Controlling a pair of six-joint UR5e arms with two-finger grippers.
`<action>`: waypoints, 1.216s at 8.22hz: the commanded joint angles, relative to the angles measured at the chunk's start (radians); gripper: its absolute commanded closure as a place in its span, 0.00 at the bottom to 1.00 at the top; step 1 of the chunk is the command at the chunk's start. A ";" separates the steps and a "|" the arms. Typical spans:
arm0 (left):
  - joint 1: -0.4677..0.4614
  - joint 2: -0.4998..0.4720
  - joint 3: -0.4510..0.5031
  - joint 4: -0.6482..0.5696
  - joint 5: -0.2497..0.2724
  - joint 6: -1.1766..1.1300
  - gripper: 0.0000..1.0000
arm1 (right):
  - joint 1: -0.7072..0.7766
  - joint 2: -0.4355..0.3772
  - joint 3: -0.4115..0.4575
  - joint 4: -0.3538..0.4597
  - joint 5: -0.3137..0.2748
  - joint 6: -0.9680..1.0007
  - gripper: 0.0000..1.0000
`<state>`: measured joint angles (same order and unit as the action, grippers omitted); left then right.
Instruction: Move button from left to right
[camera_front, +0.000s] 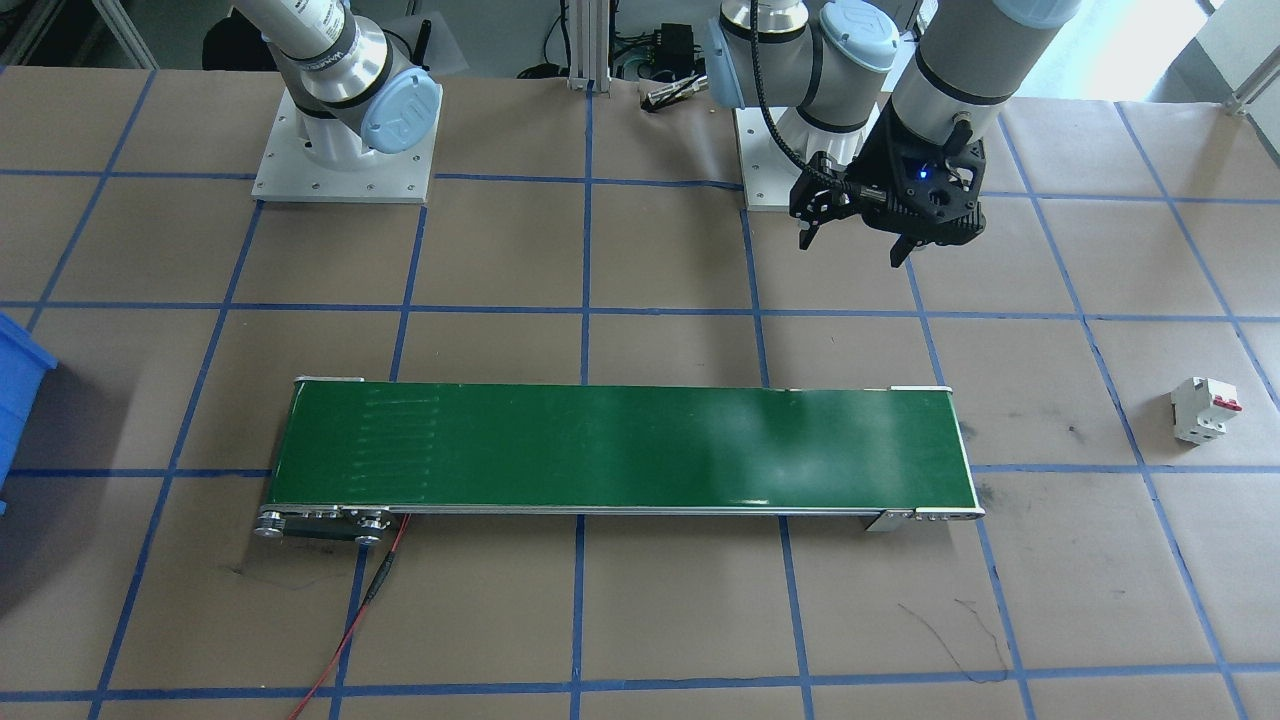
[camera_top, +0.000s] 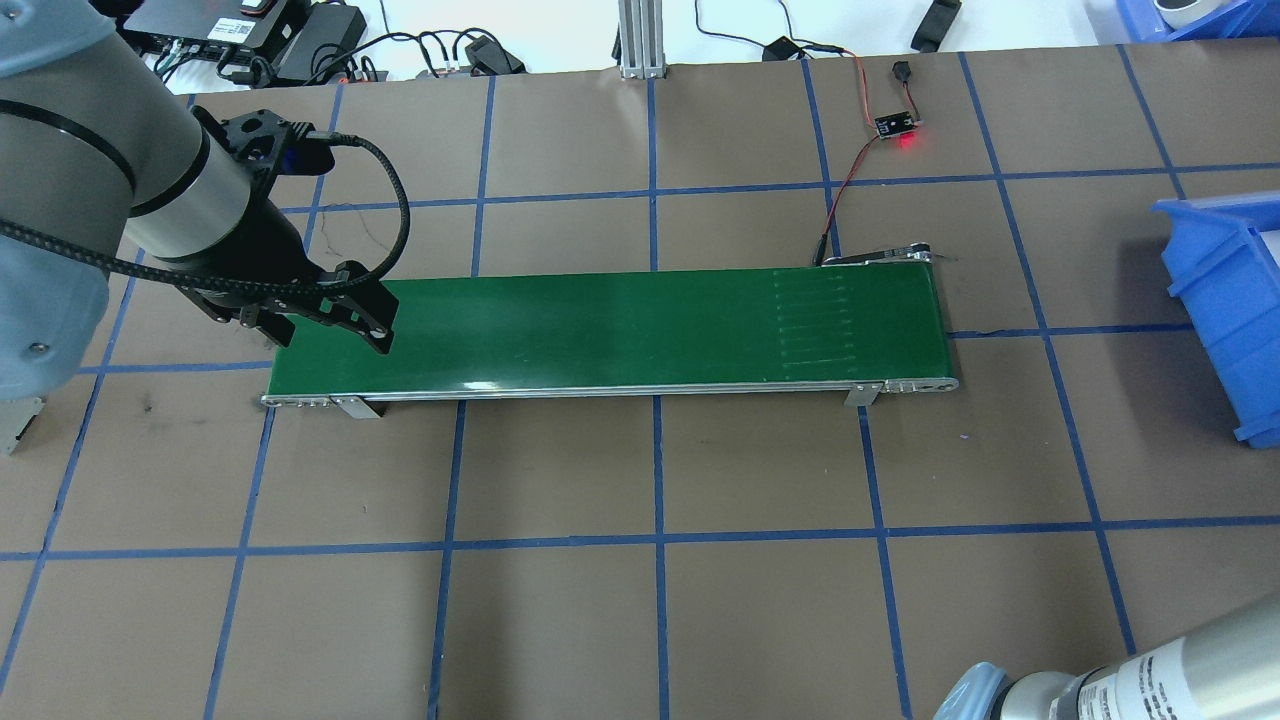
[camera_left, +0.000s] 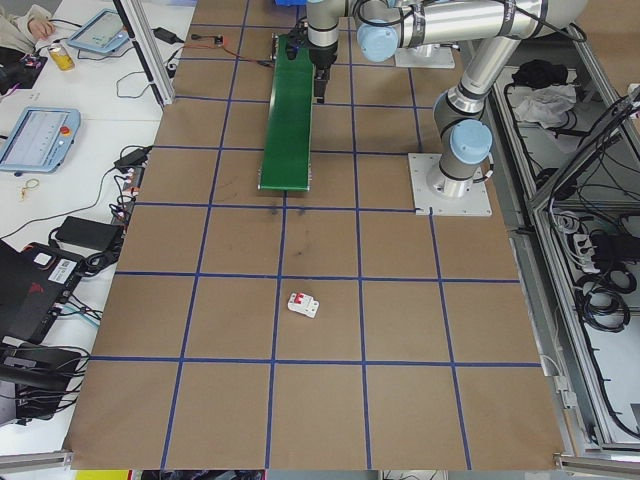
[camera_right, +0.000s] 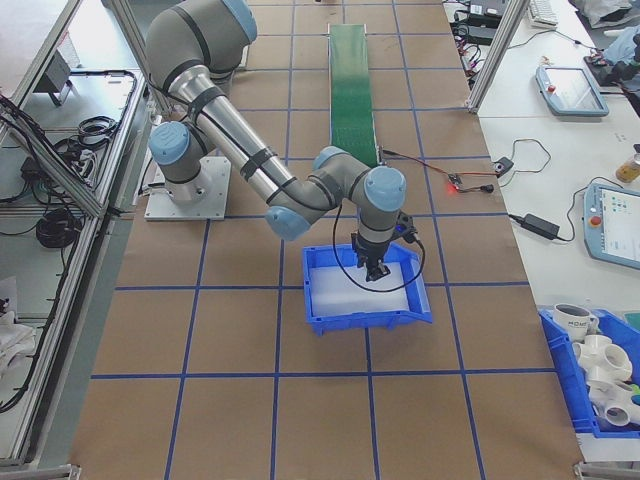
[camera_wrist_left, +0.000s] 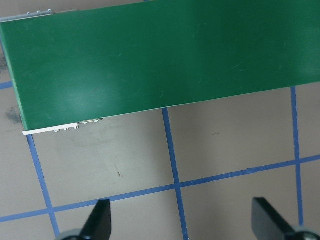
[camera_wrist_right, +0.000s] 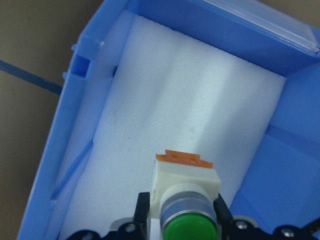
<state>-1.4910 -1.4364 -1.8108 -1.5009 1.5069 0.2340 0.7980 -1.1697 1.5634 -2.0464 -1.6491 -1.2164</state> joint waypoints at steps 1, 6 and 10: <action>0.000 0.002 0.001 -0.001 0.001 0.001 0.00 | -0.011 0.071 0.041 -0.116 0.006 -0.061 0.89; 0.000 0.010 -0.001 0.005 0.097 0.005 0.00 | -0.010 -0.009 0.052 -0.104 0.051 -0.069 0.11; 0.003 -0.013 0.008 0.018 0.107 0.016 0.00 | 0.076 -0.224 0.032 0.099 0.074 -0.020 0.12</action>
<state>-1.4902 -1.4331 -1.8037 -1.4861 1.6210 0.2455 0.8193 -1.2876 1.6027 -2.0462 -1.5780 -1.2724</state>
